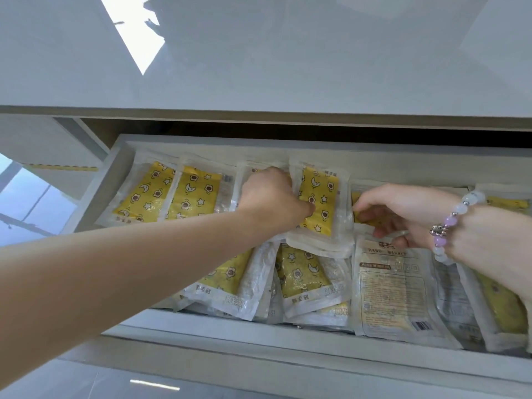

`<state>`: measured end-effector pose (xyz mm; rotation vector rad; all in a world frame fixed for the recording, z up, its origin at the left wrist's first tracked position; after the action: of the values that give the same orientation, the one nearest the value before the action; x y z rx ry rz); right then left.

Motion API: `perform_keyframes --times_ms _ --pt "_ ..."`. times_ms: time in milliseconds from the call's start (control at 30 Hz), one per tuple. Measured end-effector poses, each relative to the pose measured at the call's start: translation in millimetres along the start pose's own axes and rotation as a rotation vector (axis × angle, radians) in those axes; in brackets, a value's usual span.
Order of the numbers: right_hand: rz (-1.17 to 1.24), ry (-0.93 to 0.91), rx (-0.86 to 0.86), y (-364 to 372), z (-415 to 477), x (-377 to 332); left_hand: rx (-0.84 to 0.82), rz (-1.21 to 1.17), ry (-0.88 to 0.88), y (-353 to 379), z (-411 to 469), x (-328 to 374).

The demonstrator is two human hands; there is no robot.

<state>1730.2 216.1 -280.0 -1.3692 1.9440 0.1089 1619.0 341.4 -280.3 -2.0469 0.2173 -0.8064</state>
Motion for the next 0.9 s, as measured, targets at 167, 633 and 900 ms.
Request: perform_keyframes --times_ms 167,633,900 --pt "-0.036 0.006 -0.009 3 1 1 0.062 0.097 0.074 -8 6 5" --pt "-0.503 -0.372 0.209 12 -9 -2 0.175 0.632 0.523 -4 -5 21" --pt "-1.076 -0.620 0.041 36 -20 -1 -0.013 0.814 0.681 6 -10 8"
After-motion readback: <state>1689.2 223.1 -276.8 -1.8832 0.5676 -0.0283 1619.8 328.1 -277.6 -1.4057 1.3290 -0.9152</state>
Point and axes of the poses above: each hand's wrist, its own z-axis towards the middle knuckle, its own y-axis out of the palm, x = y × z, the point moved 2 cm from there along z, towards the middle knuckle, and after that the axes turned 1 degree about -x, right-handed, at the moved point
